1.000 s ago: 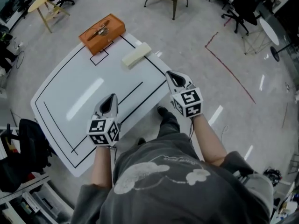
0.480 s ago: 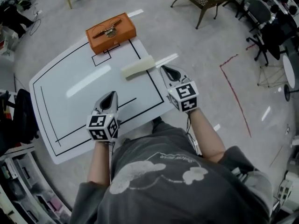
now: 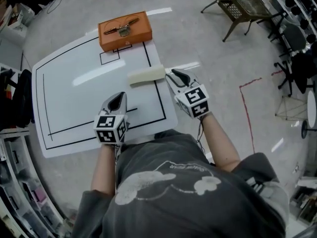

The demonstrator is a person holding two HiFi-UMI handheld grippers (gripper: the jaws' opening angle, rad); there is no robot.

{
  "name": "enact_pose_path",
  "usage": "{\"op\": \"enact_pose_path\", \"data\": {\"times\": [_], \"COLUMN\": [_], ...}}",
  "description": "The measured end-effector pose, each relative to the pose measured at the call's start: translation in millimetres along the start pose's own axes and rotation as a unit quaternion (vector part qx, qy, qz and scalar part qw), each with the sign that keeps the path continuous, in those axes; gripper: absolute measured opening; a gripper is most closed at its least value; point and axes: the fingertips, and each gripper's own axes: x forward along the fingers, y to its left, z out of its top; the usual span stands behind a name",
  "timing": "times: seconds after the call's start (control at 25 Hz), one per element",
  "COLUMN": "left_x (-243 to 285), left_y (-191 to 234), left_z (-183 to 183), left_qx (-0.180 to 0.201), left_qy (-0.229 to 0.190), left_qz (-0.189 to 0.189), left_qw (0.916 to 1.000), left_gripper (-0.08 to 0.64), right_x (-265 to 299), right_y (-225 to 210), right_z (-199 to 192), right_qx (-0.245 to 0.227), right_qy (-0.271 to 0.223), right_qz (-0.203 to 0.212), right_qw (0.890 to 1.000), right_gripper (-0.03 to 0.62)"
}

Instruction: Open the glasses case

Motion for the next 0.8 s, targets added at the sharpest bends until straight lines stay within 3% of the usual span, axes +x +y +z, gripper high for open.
{"op": "enact_pose_path", "data": {"times": [0.24, 0.8], "left_x": [15, 54], "left_y": [-1, 3], "left_z": [-9, -27], "left_qx": [-0.011, -0.037], "left_qy": [0.014, 0.058], "left_qz": [0.032, 0.06], "left_qw": [0.9993, 0.9959], "left_gripper": [0.003, 0.002], "right_x": [16, 44], "right_y": [3, 1], "right_z": [-9, -29], "right_qx": [-0.037, -0.073], "right_qy": [0.016, 0.042], "right_qz": [0.055, 0.11], "right_qw": [0.998, 0.99], "right_gripper": [0.24, 0.267]}}
